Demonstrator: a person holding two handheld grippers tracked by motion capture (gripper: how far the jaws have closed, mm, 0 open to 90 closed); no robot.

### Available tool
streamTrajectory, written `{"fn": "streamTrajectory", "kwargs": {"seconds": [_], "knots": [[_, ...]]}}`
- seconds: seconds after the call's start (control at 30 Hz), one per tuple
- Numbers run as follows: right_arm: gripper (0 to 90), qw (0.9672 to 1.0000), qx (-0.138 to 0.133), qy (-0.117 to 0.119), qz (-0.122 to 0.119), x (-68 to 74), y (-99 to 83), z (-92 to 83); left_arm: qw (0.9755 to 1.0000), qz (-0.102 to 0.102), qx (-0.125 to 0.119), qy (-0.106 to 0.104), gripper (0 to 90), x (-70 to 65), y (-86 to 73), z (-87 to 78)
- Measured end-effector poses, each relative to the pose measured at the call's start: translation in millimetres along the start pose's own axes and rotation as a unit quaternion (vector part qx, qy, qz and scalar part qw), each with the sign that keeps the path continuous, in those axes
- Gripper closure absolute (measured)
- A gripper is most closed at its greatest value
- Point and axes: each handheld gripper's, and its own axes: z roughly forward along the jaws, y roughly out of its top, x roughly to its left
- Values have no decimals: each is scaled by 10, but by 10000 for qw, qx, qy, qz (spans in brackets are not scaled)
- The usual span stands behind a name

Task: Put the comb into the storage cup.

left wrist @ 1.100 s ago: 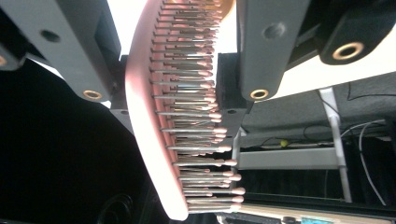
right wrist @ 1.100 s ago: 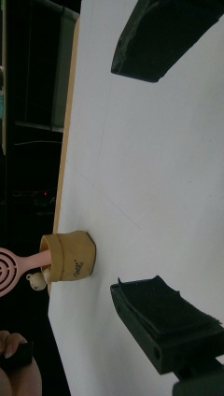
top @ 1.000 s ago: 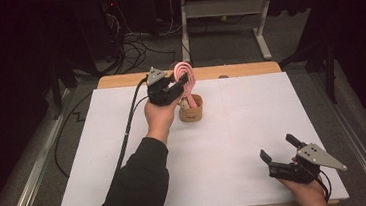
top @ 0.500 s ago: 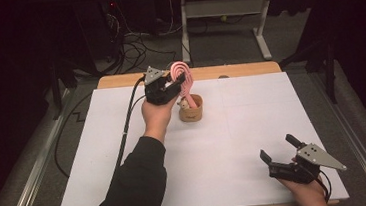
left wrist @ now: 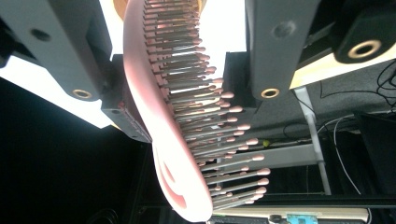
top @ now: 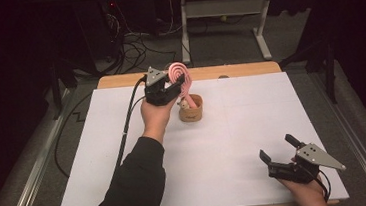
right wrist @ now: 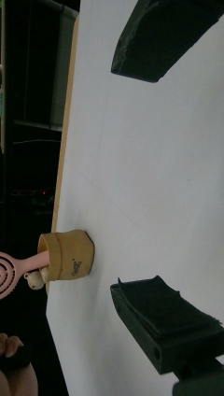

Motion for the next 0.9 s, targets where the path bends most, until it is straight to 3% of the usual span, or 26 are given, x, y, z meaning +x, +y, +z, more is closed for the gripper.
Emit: {"fn": "streamTrajectory", "kwargs": {"seconds": [0.13, 0.2, 0.57, 0.63, 0.9], "knots": [[1, 10000, 5, 6, -10, 4, 1, 4, 10000, 59, 47, 49, 552, 3, -3, -3], [1, 10000, 4, 11, -9, 5, 1, 5, 9999, 79, 82, 77, 503, 3, -5, -3], [0, 10000, 32, 37, -17, 11, -4, 17, 9997, 168, 175, 29, 485, 14, -16, -1], [0, 10000, 35, 37, -12, 9, -4, 17, 9997, 132, 198, 60, 425, 20, -15, 0], [0, 10000, 13, 28, -26, 14, 1, 11, 9994, 77, 313, 108, 349, 59, -10, -16]]}}
